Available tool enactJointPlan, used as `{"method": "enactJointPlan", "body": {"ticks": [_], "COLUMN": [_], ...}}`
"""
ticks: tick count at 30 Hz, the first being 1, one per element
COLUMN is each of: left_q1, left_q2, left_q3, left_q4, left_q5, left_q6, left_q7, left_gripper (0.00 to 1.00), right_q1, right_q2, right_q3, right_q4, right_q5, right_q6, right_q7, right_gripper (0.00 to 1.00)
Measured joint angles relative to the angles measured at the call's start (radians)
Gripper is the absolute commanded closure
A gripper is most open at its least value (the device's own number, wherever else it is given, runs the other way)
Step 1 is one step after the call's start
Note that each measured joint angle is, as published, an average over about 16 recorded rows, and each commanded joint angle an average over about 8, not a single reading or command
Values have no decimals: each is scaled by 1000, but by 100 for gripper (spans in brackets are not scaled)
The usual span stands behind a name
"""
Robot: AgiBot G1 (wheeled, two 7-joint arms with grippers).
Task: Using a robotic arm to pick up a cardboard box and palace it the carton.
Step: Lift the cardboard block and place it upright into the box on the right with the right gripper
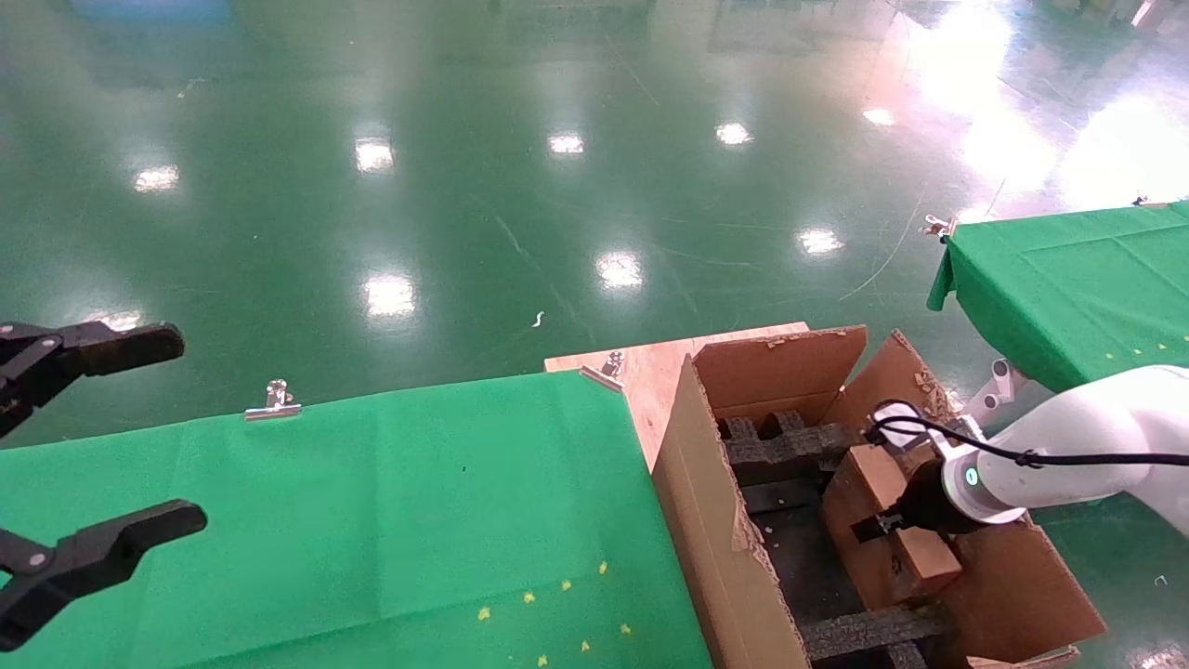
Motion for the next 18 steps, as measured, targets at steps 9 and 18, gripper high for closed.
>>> {"method": "enactJointPlan", "body": {"ticks": [9, 18], "left_q1": [0, 0], "left_q2": [0, 0], "left_q3": [0, 0], "left_q4": [0, 0], "left_q5": [0, 0], "left_q6": [0, 0], "left_q7": [0, 0], "left_gripper": [0, 0], "right_q1": [-24, -27], "right_q2": [-33, -38], "right_q3": [4, 6], "right_q4": [-63, -74], "right_q5": [32, 37], "right_q6": [13, 16], "right_q7": [-60, -71], "right_gripper": [14, 0]}}
